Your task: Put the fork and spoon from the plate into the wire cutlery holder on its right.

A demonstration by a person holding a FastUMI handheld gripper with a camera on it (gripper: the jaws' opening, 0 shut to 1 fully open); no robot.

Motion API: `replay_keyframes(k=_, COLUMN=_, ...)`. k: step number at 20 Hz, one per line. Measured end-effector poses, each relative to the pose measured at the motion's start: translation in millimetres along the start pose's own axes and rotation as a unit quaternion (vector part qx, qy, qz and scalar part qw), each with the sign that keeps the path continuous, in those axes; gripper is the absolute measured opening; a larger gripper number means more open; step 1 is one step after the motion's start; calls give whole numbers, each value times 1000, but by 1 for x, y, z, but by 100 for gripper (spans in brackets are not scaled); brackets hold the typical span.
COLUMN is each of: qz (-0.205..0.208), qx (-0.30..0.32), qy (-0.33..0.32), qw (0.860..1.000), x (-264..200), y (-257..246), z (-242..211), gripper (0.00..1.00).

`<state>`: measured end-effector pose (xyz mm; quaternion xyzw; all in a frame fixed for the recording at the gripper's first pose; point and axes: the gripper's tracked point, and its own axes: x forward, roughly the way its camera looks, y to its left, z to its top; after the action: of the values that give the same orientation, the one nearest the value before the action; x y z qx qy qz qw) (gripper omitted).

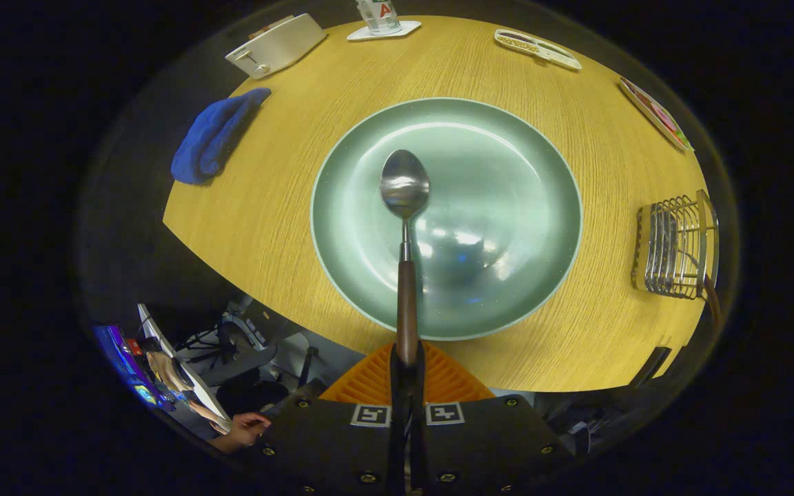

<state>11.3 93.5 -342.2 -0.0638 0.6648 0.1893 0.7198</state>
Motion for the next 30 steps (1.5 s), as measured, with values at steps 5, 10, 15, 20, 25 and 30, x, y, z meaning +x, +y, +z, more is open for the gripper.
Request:
replay_keyframes(k=5, qz=-13, qx=-63, qy=4, qw=998, x=-37, y=-25, z=1, gripper=4)
replay_keyframes(k=10, qz=-12, qx=-65, qy=0, qw=998, x=-79, y=-52, z=0, gripper=4)
replay_keyframes(k=15, qz=-4, qx=-57, qy=11, qw=998, x=-116, y=-76, z=-14, gripper=4)
replay_keyframes(k=20, qz=-21, qx=-59, qy=22, qw=998, x=-145, y=-104, z=-30, gripper=4)
replay_keyframes(k=25, qz=-20, qx=-34, qy=13, qw=999, x=-176, y=-131, z=-36, gripper=4)
replay_keyframes(k=30, qz=-15, qx=21, qy=-2, qw=1000, x=-202, y=-168, z=-39, gripper=4)
